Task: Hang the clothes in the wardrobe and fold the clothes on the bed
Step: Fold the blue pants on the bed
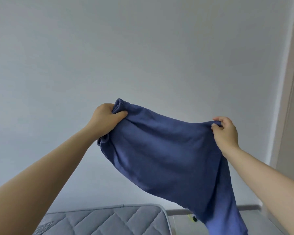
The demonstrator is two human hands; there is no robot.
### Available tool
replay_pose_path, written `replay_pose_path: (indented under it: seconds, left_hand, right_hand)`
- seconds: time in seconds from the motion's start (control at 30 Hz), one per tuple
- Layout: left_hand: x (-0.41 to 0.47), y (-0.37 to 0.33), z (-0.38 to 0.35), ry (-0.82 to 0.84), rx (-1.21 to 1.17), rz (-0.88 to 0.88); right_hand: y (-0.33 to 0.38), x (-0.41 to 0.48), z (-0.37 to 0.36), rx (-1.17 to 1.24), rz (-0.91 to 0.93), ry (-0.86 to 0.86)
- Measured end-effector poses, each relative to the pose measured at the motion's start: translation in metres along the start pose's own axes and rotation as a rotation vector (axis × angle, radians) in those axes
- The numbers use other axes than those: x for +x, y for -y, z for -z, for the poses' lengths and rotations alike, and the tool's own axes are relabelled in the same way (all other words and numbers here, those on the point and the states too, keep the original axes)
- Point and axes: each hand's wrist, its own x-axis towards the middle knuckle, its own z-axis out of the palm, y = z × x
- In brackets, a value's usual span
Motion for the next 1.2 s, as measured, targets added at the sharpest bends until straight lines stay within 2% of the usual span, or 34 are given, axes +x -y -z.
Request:
replay_pose_path:
  seconds: [0.23, 0.4, 0.57, 0.73, 0.87, 1.03, 1.13, 1.2]
  left_hand:
    - [-0.061, 0.056, 0.029, 0.056, -0.107, 0.245]
    - [-0.163, 0.171, 0.079, 0.100, -0.068, 0.513]
    - [-0.303, 0.301, 0.128, 0.010, 0.124, 0.831]
    - [-0.417, 0.382, 0.151, -0.050, 0.224, 1.079]
    - [-0.461, 0.416, 0.164, -0.129, 0.304, 1.158]
    - [-0.473, 0.438, 0.162, -0.109, 0.442, 1.193]
    - [-0.456, 0.439, 0.147, -0.036, 0.534, 1.160]
    - [-0.438, 0.434, 0.131, -0.023, 0.504, 1.090]
  right_hand:
    - [-0.020, -0.063, -0.070, -0.172, -0.006, 0.303]
    - [-0.065, -0.165, -0.168, -0.294, -0.062, 0.619]
    - [-0.105, -0.304, -0.268, -0.331, -0.159, 0.927]
    - [-0.104, -0.422, -0.339, -0.341, -0.157, 1.184]
    - [-0.091, -0.461, -0.374, -0.381, -0.071, 1.279]
    - [-0.087, -0.471, -0.391, -0.415, -0.029, 1.421]
    - [-0.100, -0.471, -0.381, -0.419, -0.069, 1.450]
    - [-0.112, -0.463, -0.368, -0.423, -0.095, 1.441]
